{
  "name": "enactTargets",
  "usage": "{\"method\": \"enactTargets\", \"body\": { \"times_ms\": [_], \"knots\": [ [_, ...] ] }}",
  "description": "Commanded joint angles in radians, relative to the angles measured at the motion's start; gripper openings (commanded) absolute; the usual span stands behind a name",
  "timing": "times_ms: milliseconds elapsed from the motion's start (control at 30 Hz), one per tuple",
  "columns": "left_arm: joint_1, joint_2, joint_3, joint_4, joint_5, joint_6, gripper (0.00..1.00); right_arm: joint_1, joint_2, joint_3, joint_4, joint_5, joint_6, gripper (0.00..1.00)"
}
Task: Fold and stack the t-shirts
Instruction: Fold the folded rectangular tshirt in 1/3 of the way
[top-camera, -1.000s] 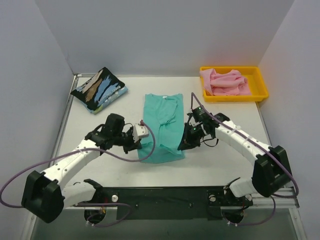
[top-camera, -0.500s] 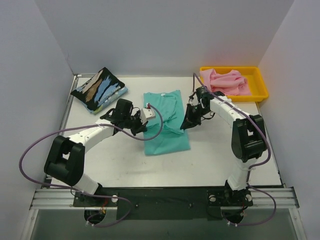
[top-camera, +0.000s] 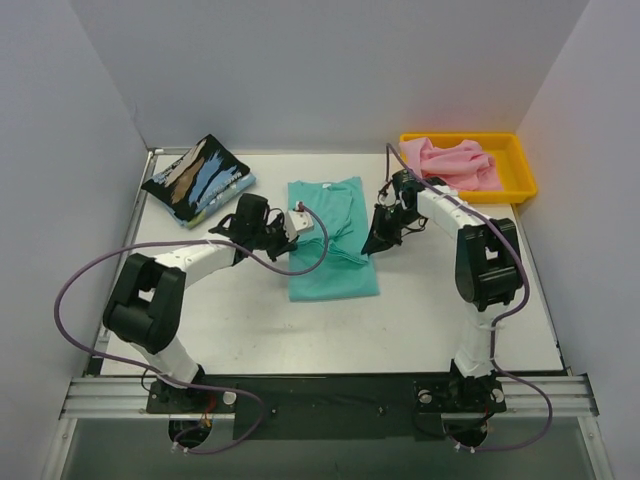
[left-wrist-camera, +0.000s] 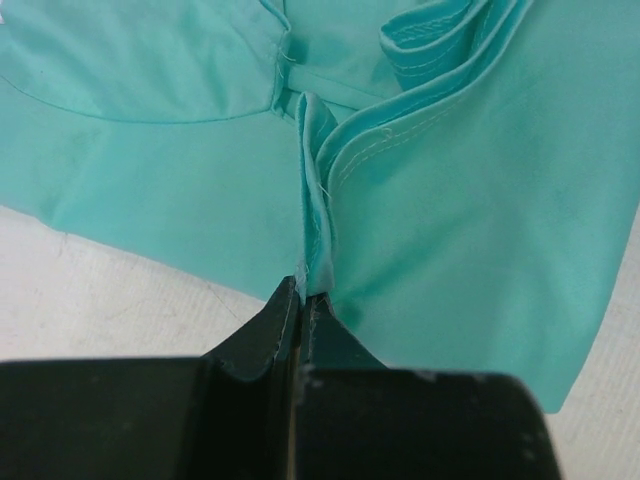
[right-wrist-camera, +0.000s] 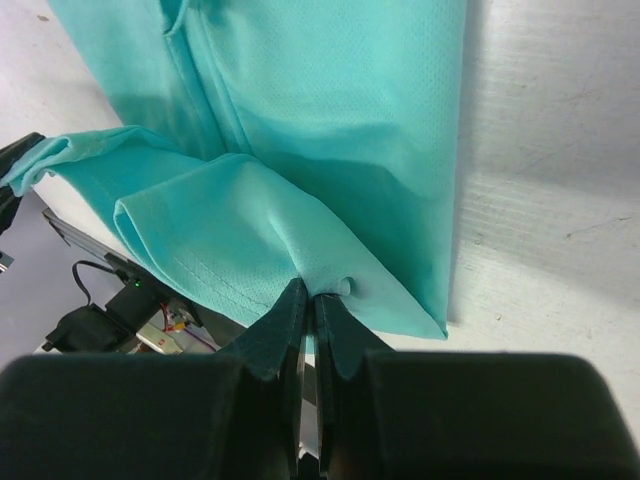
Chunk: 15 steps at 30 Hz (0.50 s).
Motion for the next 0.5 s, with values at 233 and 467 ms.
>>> {"method": "enactTargets", "body": {
  "times_ms": [233, 467],
  "knots": [
    [-0.007, 0.057, 0.02, 0.151, -0.017, 0.018, 0.0, -0.03, 0.032, 0.022, -0.031, 0.09, 0.014, 0.0],
    [-0.019, 0.063, 0.009, 0.121, -0.035, 0.055, 0.11, -0.036, 0.069, 0.043, -0.02, 0.101, 0.018, 0.25]
  ]
}}
